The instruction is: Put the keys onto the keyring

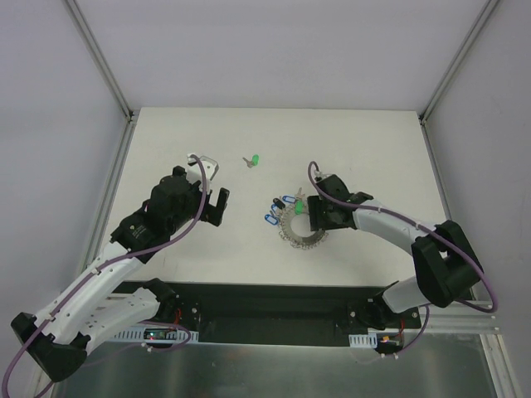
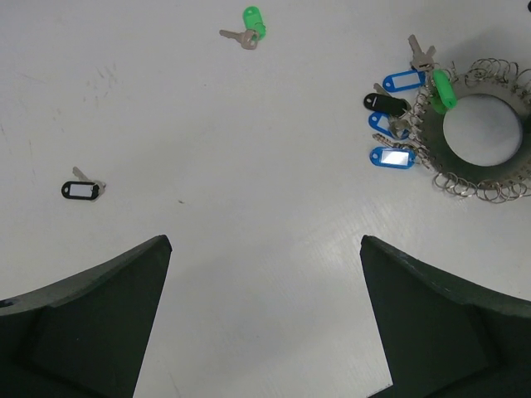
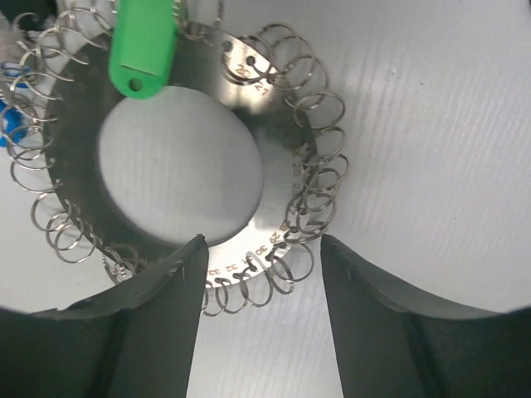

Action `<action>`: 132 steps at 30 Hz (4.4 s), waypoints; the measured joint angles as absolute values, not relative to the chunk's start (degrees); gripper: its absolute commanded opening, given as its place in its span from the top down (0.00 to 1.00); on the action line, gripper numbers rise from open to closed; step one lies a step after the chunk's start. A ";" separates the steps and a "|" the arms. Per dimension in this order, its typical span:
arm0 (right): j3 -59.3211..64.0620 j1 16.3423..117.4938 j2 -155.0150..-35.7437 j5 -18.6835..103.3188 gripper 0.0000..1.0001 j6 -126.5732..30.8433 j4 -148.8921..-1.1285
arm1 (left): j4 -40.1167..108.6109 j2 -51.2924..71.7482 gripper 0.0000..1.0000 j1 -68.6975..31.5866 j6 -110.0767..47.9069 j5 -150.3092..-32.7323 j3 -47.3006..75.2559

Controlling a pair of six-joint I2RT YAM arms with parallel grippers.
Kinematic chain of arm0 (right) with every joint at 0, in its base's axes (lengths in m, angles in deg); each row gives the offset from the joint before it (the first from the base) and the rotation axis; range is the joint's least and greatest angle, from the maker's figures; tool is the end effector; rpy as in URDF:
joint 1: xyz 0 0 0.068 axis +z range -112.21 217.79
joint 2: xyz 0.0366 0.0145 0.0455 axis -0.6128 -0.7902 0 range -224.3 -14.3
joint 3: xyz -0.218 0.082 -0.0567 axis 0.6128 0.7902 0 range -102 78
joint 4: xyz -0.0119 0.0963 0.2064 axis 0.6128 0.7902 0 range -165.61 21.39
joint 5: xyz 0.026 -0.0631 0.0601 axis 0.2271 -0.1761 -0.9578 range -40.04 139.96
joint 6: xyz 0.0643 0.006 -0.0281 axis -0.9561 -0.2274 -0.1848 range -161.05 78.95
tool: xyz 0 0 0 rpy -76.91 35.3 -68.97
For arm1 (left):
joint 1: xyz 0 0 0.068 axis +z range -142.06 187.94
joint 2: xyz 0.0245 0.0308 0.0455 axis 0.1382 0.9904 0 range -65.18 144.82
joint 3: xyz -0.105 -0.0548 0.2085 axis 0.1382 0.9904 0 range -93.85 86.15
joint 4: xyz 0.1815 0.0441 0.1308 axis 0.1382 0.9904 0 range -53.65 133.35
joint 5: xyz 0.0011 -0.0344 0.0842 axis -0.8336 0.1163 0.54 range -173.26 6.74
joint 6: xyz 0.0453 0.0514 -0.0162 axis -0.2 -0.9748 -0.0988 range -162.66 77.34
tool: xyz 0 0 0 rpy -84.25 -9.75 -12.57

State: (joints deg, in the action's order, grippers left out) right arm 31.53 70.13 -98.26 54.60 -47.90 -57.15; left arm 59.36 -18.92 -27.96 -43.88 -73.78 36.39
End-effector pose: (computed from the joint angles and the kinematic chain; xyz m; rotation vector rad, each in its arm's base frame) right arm 0.2323 0.1415 0.1535 -0.5317 2.4946 0.1646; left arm 0.1590 -0.1034 0.3084 0.5022 1.8474 -0.2512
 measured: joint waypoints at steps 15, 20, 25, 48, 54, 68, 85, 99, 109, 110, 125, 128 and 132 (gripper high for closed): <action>23.55 85.01 -104.01 61.29 0.49 -53.54 -56.84 | 59.42 -17.87 0.02 -27.96 -43.88 -73.81 36.39; 21.47 87.33 -109.23 60.88 0.49 -54.66 -57.45 | 59.44 -17.56 0.02 -27.96 -43.88 -73.81 36.39; 22.04 87.72 -109.80 61.34 0.50 -55.27 -56.95 | 59.46 -17.50 0.02 -27.96 -43.88 -73.81 36.39; 26.74 85.41 -98.59 63.78 0.53 -36.84 -53.63 | 59.62 -14.96 0.02 -27.96 -43.68 -75.99 36.39; 25.71 85.41 -101.04 59.56 0.59 -28.36 -53.72 | 59.62 -14.79 0.01 -27.96 -43.70 -75.95 36.39; 23.42 87.05 -106.55 57.12 0.74 -22.09 -52.51 | 59.62 -14.55 0.02 -27.96 -43.75 -75.95 36.39; 22.83 89.54 -107.88 62.23 0.71 -21.94 -49.61 | 59.62 -14.57 0.02 -27.93 -43.75 -75.95 36.39; 22.61 90.28 -107.49 63.00 0.61 -21.98 -46.04 | 59.62 -14.57 0.01 -27.93 -43.75 -75.95 36.39; 21.08 90.28 -107.84 61.20 0.64 -22.42 -44.60 | 59.62 -14.59 0.02 -27.93 -43.75 -75.97 36.39; 20.93 90.28 -107.90 60.81 0.64 -22.55 -44.67 | 59.62 -14.61 0.02 -27.93 -43.75 -75.97 36.39; 20.05 90.28 -110.17 61.77 0.62 -26.66 -44.43 | 59.62 -14.68 0.01 -27.93 -43.75 -75.97 36.39; 20.07 90.28 -109.52 63.21 0.58 -27.82 -44.45 | 59.62 -14.68 0.02 -27.93 -43.75 -75.99 36.39; 20.16 90.02 -107.73 64.48 0.56 -29.72 -44.49 | 59.62 -14.68 0.01 -27.93 -43.75 -76.17 36.39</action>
State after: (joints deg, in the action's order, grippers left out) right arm 20.16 90.02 -107.73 64.48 -29.72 -44.49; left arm 59.62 -14.68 -27.93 -43.75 -76.17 36.39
